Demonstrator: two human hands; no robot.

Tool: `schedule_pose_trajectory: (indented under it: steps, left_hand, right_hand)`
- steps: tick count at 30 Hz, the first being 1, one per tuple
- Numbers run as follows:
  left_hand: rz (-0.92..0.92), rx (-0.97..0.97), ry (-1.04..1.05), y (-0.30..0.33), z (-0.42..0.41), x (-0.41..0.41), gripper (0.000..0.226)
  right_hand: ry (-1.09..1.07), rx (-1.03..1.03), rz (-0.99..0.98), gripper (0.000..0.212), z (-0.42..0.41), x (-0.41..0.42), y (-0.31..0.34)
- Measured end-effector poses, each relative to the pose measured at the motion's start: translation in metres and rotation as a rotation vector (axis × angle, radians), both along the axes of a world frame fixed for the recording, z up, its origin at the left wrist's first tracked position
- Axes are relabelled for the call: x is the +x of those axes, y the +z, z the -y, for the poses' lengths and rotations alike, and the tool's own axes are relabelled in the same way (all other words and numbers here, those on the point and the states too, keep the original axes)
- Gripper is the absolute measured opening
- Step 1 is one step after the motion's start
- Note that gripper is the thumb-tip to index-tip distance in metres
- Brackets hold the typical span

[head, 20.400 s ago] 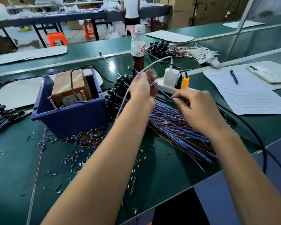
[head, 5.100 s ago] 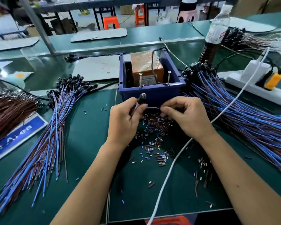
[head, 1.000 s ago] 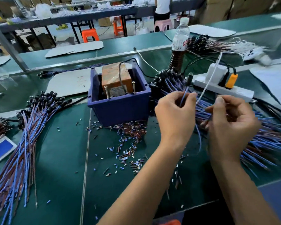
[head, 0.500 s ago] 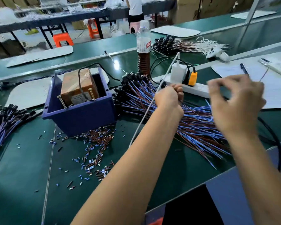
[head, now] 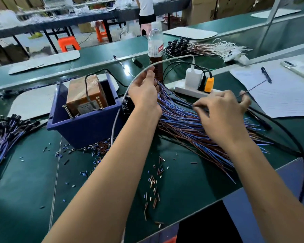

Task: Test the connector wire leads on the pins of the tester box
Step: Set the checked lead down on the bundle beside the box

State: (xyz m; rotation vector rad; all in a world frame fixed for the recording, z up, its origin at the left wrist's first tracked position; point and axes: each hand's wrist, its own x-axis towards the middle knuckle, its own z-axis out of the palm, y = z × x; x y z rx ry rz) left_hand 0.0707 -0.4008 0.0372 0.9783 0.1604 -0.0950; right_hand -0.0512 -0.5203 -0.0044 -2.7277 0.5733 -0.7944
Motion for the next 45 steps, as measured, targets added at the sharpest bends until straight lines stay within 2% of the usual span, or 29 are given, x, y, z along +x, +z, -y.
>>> schedule_pose_trajectory:
  steps: [4,6,8,10,12,13,14,15,17,19,21,26,30,32,33,35,37,39,42,45]
  left_hand:
    - [0.173,0.64,0.12,-0.019,-0.015,0.009,0.015]
    - [0.244,0.833,0.152,-0.03,-0.019,0.011,0.019]
    - [0.259,0.938,0.145,-0.04,-0.021,0.013,0.02]
    - [0.247,0.957,0.129,-0.049,-0.022,0.014,0.024]
    - [0.252,0.999,0.146,-0.055,-0.021,0.013,0.031]
    - [0.249,1.029,0.154,-0.058,-0.021,0.013,0.033]
    - [0.239,1.052,0.158,-0.06,-0.02,0.012,0.034]
    - [0.229,1.072,0.158,-0.062,-0.02,0.011,0.035]
    - [0.214,1.106,0.147,-0.064,-0.02,0.011,0.036]
    - [0.217,1.115,0.117,-0.062,-0.021,0.01,0.036]
    - [0.223,1.091,0.067,-0.061,-0.023,0.008,0.036]
    - [0.252,1.061,-0.097,-0.058,-0.035,-0.001,0.048]
    - [0.27,1.035,-0.265,-0.051,-0.05,-0.011,0.04]
    - [0.292,1.011,-0.351,-0.044,-0.061,-0.018,0.038]
    - [0.32,1.01,-0.376,-0.04,-0.068,-0.022,0.037]
    - [0.419,1.023,-0.337,-0.031,-0.086,-0.032,0.037]
    - [0.577,1.001,-0.169,-0.023,-0.106,-0.044,0.042]
    - [0.679,0.937,0.02,-0.017,-0.13,-0.055,0.044]
    - [0.648,0.919,0.253,-0.017,-0.17,-0.055,0.043]
    - [0.484,1.07,0.468,-0.026,-0.222,-0.04,0.039]
  right_hand:
    - [-0.158,-0.037,-0.237,0.02,0.002,0.0,-0.001]
    - [-0.205,-0.032,-0.332,0.021,0.002,-0.002,0.0]
    - [-0.243,0.004,-0.344,0.02,0.005,-0.006,0.002]
    - [-0.255,0.072,-0.171,0.025,0.008,-0.009,0.004]
    - [-0.229,0.109,0.159,0.027,0.005,-0.013,0.01]
    - [-0.205,0.104,0.261,0.025,0.0,-0.012,0.014]
    - [-0.149,0.099,0.269,0.026,-0.006,-0.008,0.016]
    - [-0.069,0.092,0.194,0.03,-0.012,-0.001,0.015]
    - [0.067,0.048,-0.087,0.048,-0.028,0.016,0.007]
    - [0.134,-0.014,-0.338,0.065,-0.042,0.032,-0.008]
    - [0.167,-0.045,-0.504,0.076,-0.049,0.044,-0.024]
    - [0.106,-0.092,-0.536,0.086,-0.051,0.058,-0.043]
    - [0.094,-0.139,-0.564,0.089,-0.053,0.057,-0.042]
    - [0.065,-0.084,-0.573,0.089,-0.057,0.055,-0.035]
    - [0.049,-0.026,-0.51,0.085,-0.061,0.054,-0.03]
    - [0.069,0.096,-0.17,0.061,-0.073,0.049,-0.021]
    - [0.135,0.129,0.267,0.036,-0.091,0.043,-0.011]
    - [0.175,0.093,0.572,0.025,-0.116,0.041,0.006]
    - [0.361,0.118,0.709,0.012,-0.163,0.051,0.028]
    - [0.68,0.217,0.575,0.009,-0.22,0.062,0.03]
